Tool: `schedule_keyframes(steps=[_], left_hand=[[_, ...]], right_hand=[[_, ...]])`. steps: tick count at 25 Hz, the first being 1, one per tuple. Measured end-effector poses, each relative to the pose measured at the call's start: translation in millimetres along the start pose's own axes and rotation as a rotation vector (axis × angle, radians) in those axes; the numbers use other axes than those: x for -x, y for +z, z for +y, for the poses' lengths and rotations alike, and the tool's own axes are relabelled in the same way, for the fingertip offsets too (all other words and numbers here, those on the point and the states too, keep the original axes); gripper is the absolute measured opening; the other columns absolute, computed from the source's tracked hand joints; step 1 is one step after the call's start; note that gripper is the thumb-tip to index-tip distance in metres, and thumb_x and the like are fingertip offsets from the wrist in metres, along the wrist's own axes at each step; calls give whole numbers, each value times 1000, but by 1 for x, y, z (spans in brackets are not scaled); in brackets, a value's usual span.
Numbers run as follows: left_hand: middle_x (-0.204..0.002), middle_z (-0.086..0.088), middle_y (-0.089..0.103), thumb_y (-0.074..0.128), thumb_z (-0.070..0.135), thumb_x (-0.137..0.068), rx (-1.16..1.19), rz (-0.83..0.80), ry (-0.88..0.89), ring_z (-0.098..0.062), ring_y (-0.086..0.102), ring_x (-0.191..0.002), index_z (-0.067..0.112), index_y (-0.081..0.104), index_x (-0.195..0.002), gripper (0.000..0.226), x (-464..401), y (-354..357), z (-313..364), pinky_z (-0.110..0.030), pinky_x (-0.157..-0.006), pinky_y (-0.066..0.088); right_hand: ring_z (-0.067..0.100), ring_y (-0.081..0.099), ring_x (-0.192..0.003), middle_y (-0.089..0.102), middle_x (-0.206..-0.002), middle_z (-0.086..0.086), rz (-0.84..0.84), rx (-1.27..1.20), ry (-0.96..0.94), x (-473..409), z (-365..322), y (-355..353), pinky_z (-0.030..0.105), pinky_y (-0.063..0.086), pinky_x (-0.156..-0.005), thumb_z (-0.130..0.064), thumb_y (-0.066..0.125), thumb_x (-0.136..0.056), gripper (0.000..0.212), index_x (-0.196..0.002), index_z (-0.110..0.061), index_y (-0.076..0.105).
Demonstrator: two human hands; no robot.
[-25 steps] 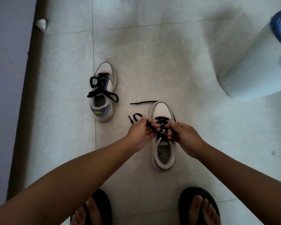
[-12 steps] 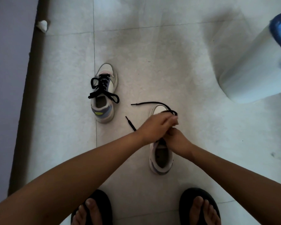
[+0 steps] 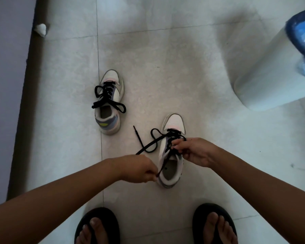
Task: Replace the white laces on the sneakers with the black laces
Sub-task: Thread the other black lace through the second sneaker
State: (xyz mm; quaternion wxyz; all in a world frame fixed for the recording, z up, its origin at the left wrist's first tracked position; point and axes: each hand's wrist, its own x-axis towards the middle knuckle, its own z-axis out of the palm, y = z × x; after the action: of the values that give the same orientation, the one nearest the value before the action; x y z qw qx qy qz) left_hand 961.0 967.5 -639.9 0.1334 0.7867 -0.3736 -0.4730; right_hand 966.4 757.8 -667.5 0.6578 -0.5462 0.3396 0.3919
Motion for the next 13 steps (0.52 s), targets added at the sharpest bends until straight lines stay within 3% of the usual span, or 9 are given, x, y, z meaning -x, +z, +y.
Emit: schedule_keyframes(steps=[1, 3, 4, 6, 8, 10, 13], left_hand=[[-98, -6, 65, 46, 30, -98, 58, 23, 11, -18, 58, -91, 11, 64, -105, 27, -6, -5, -1, -29, -81, 44], [-112, -4, 60, 43, 23, -99, 297, 262, -60, -16, 55, -104, 10, 60, -115, 26, -29, -17, -2, -27, -89, 42], [-118, -2, 58, 42, 15, -99, 497, 366, -82, -14, 53, -111, 11, 56, -120, 25, -40, -21, 0, -23, -92, 41], [-127, -6, 54, 39, -2, -95, 803, 407, -17, -13, 50, -119, 7, 48, -129, 35, -58, -22, 5, -13, -94, 38], [-133, -12, 49, 39, -11, -91, 851, 386, 34, -15, 46, -123, 2, 41, -134, 44, -70, -14, 3, -7, -95, 36], [-134, -8, 47, 43, -11, -90, 815, 413, 34, -15, 44, -126, 5, 39, -136, 49, -77, -11, -2, -5, -93, 36], [-124, -5, 54, 49, -5, -91, 806, 437, 43, -12, 51, -116, 8, 46, -130, 42, -80, -15, -5, -9, -90, 41]], right_hand=[[11, 52, -64, 65, -65, 4, 0, 5, -3, -1, 0, 0, 19, 38, -58, 14, 54, -83, 25, -74, -9, 63], [12, 51, -63, 58, -64, 4, -30, 119, -64, 0, -2, -1, 21, 34, -57, 16, 55, -78, 29, -67, -11, 58], [10, 50, -61, 56, -62, 1, -35, 229, -124, 1, -4, -1, 19, 33, -55, 16, 57, -76, 31, -64, -13, 57], [5, 49, -56, 55, -57, -5, 39, 531, -329, 7, -2, 3, 11, 35, -51, 12, 61, -72, 31, -60, -17, 58], [13, 53, -64, 57, -65, 2, 209, 861, -664, 8, 11, 10, 12, 34, -56, 8, 61, -71, 20, -66, -12, 61], [30, 55, -74, 59, -77, 20, 351, 1053, -1005, 4, 31, 15, 22, 35, -65, 11, 58, -71, 11, -79, 6, 64], [37, 56, -76, 58, -83, 24, 486, 1051, -1084, 0, 32, 10, 37, 44, -61, 18, 61, -67, 23, -87, 9, 64]])
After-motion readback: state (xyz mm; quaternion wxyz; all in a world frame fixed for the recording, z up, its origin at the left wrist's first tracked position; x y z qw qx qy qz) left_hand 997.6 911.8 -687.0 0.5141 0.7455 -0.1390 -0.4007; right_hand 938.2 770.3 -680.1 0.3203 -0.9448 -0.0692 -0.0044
